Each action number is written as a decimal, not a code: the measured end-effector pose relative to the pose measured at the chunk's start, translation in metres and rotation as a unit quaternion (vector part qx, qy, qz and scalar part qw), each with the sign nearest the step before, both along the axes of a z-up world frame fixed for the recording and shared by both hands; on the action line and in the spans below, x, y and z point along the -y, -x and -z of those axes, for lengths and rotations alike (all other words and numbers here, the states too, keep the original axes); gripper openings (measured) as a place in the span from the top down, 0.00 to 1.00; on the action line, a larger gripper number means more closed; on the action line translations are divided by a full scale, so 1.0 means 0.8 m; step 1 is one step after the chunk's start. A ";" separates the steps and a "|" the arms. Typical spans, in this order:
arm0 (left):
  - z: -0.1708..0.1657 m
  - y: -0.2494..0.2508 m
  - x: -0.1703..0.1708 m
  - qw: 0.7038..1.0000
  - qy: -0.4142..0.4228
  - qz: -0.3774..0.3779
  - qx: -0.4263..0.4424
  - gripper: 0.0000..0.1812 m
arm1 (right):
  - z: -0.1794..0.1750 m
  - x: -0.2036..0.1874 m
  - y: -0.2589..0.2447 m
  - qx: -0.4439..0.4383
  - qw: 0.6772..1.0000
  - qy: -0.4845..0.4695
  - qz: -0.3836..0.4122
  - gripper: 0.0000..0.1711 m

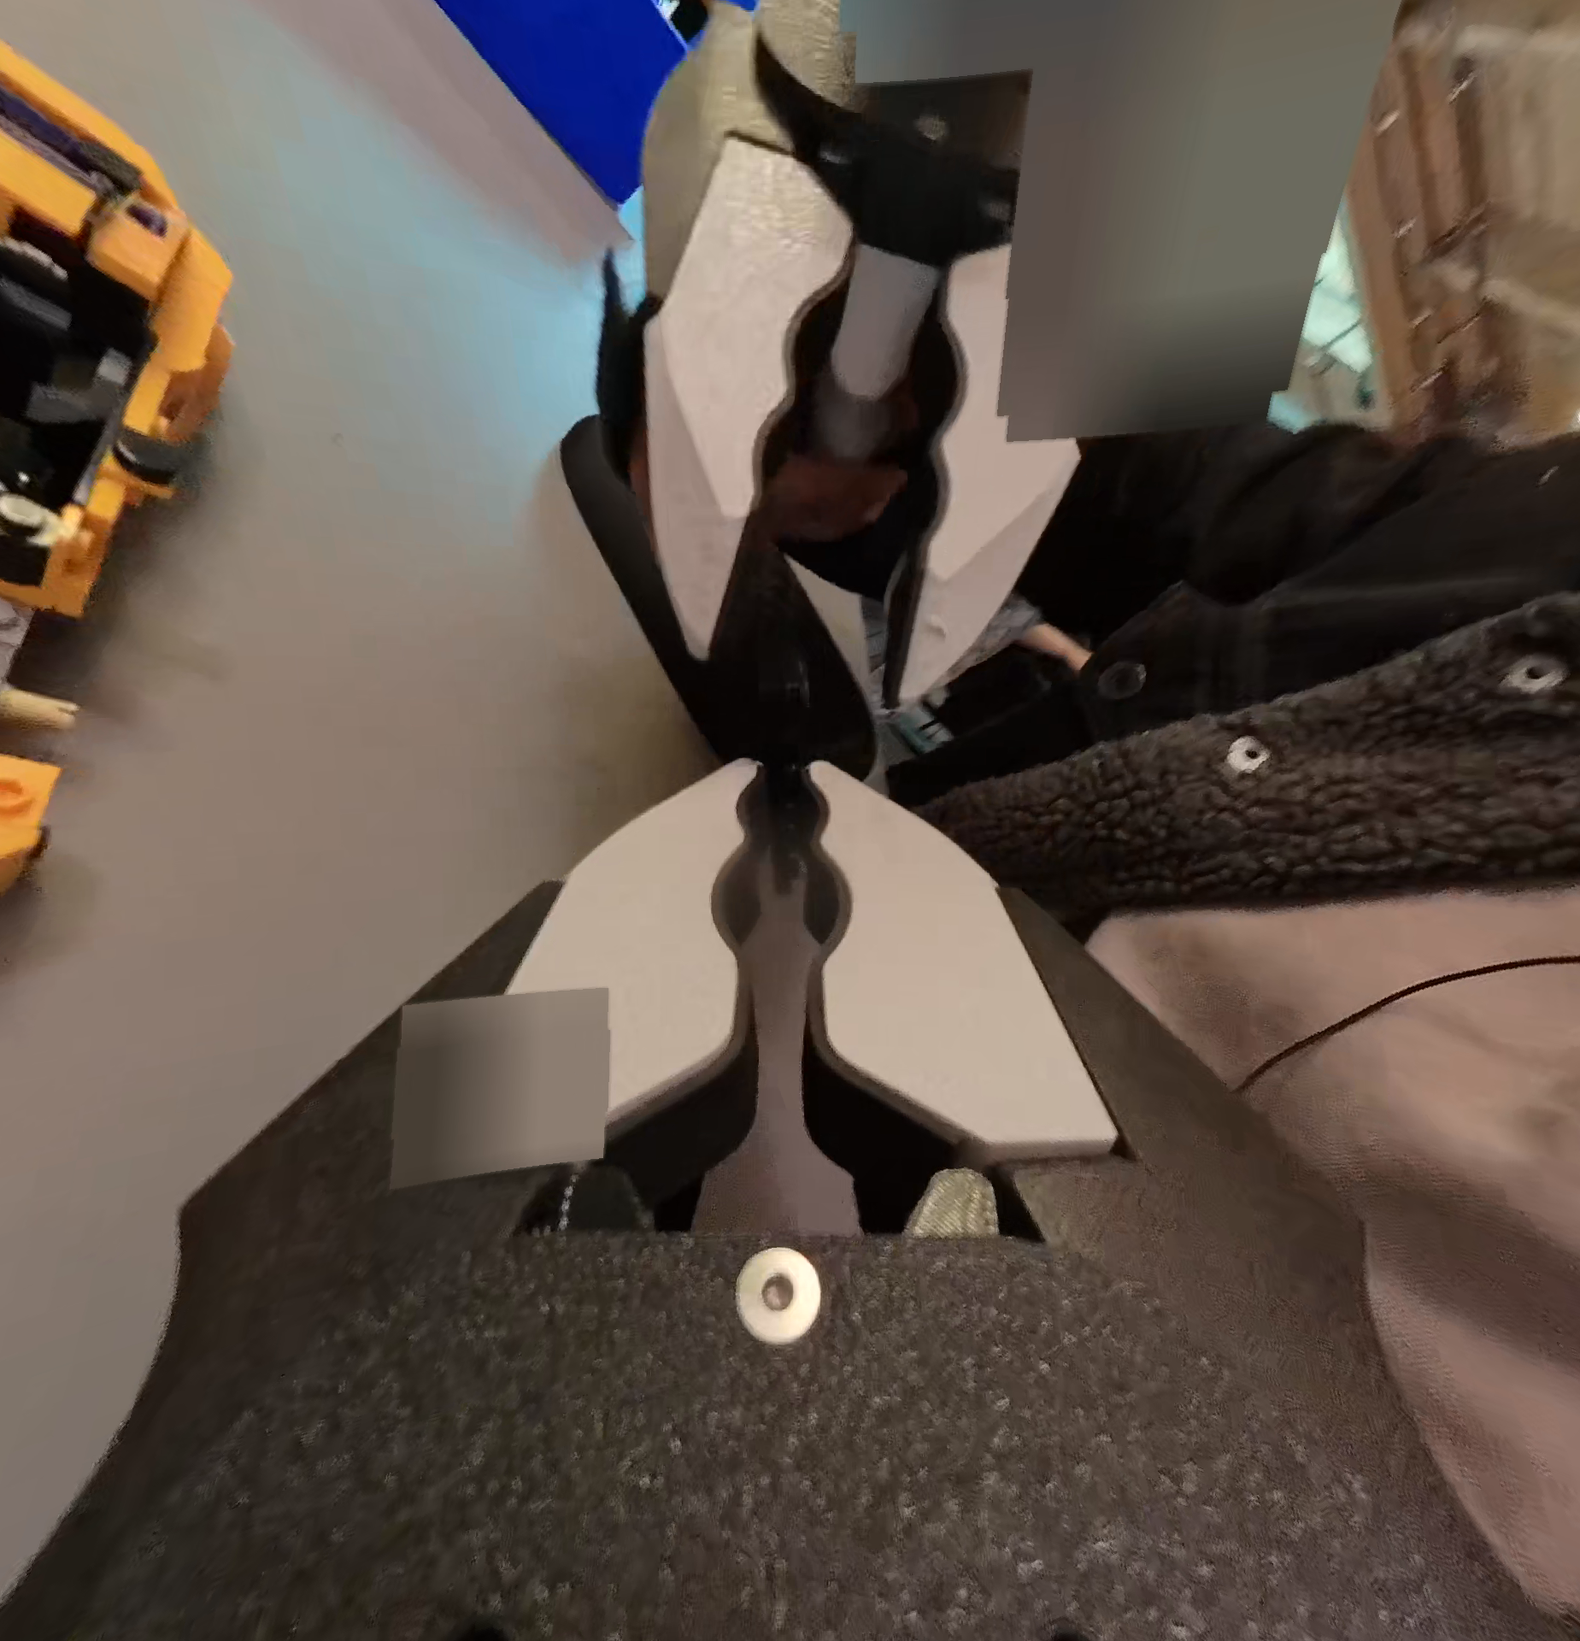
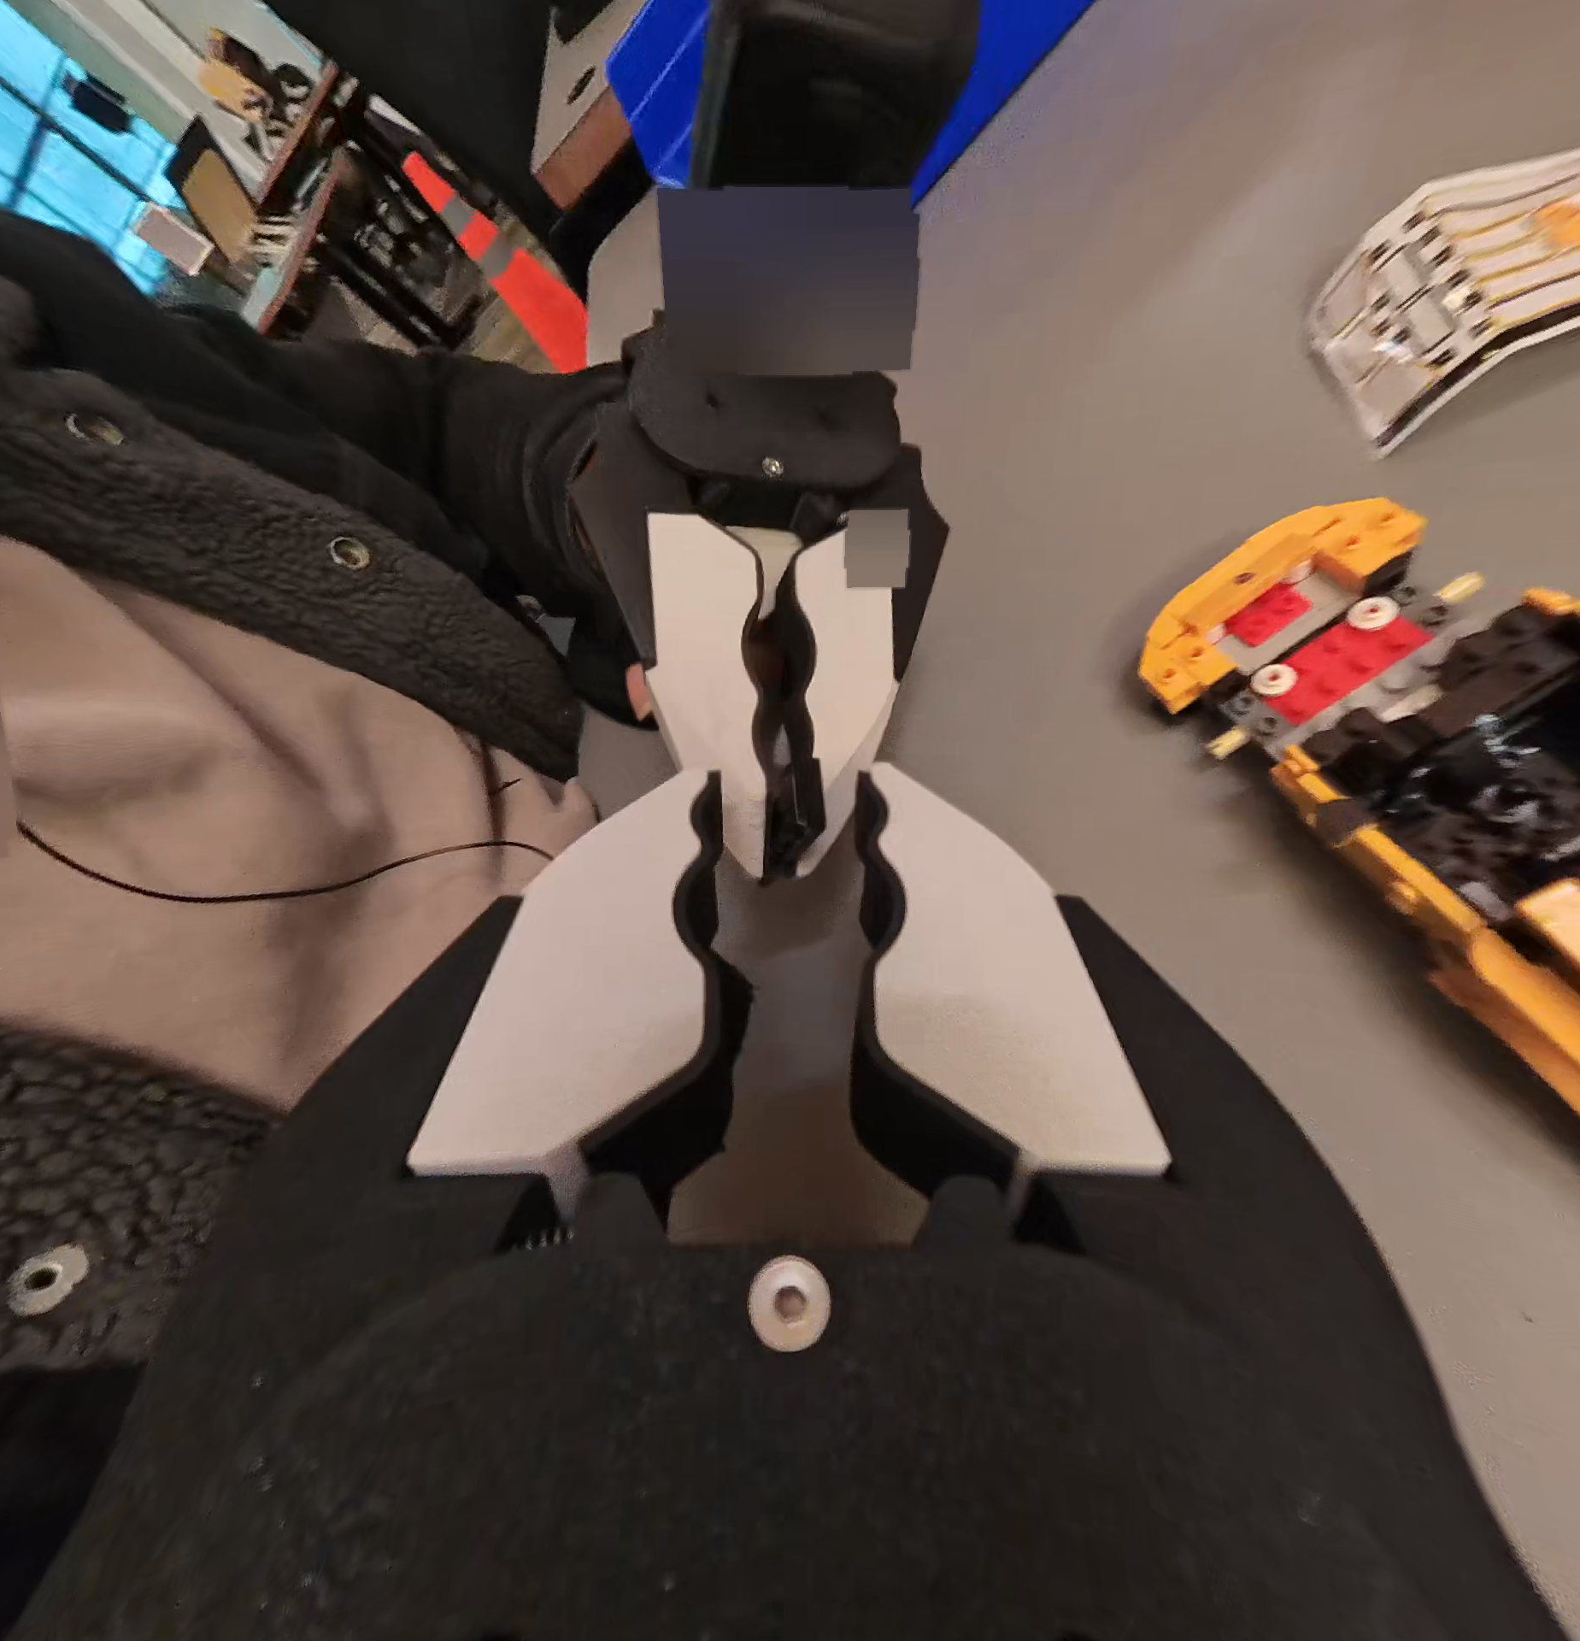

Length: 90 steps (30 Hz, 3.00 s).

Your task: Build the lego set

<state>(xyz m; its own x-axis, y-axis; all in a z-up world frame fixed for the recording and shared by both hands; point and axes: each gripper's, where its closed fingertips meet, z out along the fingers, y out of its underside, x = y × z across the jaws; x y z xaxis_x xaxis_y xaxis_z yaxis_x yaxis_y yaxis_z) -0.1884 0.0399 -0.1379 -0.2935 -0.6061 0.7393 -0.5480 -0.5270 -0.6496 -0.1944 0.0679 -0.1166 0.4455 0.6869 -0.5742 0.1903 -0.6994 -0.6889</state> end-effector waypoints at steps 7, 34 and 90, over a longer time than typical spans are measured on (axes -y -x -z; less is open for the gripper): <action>0.006 0.002 0.002 0.995 -0.103 0.002 0.006 0.98 | 0.012 0.009 0.011 0.020 0.999 0.001 -0.051 0.95; -0.005 0.009 0.000 0.996 -0.079 0.023 0.036 0.97 | 0.001 0.005 0.002 0.151 0.955 -0.256 -0.010 0.73; 0.053 0.025 -0.068 0.936 -0.325 -0.079 -0.107 0.91 | 0.078 0.031 -0.035 0.322 0.924 -0.188 0.086 0.79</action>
<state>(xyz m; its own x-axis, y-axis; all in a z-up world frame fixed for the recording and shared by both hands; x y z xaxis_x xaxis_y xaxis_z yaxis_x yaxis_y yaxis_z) -0.2080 0.0942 -0.1802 -0.0495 -0.9716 0.2313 -0.6512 -0.1442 -0.7451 -0.1662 0.0427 -0.1791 0.7325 0.6714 0.1129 0.5545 -0.4921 -0.6711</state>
